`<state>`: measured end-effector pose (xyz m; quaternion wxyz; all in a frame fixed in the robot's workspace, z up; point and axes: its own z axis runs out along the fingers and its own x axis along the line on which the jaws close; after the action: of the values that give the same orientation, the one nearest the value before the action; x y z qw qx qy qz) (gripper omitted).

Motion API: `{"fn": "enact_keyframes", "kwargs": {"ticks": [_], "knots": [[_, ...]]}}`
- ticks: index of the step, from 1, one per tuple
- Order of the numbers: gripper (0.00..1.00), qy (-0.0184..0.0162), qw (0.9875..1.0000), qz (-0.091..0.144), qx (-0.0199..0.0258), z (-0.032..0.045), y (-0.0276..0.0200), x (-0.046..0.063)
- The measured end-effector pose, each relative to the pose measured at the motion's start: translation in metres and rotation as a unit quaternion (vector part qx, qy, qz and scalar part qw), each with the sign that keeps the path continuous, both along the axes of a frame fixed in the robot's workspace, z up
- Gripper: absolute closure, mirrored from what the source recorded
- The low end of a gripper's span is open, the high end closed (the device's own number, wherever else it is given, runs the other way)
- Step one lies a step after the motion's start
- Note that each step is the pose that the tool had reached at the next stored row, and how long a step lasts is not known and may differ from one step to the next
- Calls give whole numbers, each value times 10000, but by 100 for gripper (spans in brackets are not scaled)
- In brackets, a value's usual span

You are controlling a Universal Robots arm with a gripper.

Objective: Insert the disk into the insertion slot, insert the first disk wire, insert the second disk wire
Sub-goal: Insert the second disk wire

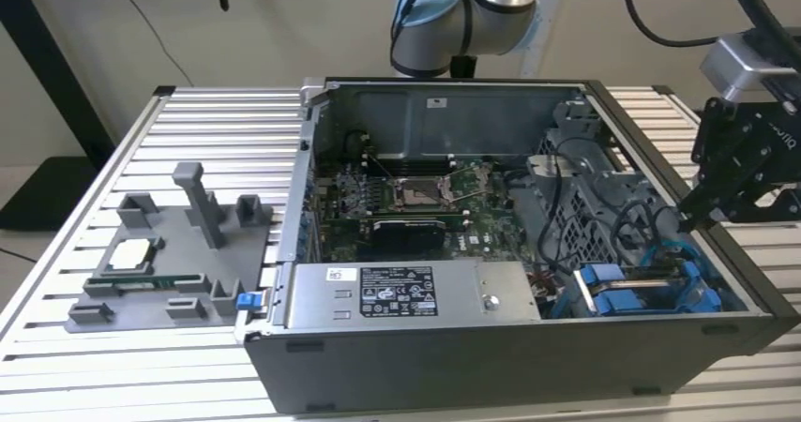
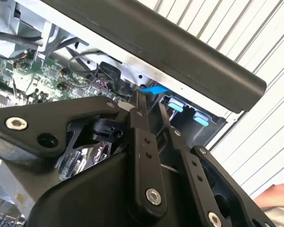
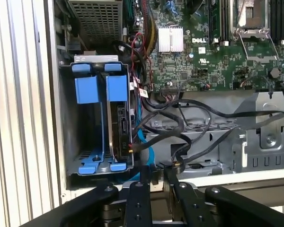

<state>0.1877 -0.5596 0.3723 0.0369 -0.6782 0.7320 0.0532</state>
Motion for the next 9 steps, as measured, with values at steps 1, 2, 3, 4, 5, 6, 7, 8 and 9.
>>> {"fn": "enact_keyframes", "kwargs": {"ticks": [1,2,3,4,5,6,7,8,9], "knots": [[0,42,10000,0,0,0,1,23],[0,86,10000,0,0,0,2,45],[0,133,9999,1,-1,0,2,68],[0,187,9998,0,0,-1,2,91],[0,252,9997,0,0,-2,2,112],[0,318,9995,0,0,-3,2,128],[0,385,9993,0,0,-5,2,145],[0,447,9990,0,0,-8,2,161],[0,505,9987,0,0,-12,2,179]]}}
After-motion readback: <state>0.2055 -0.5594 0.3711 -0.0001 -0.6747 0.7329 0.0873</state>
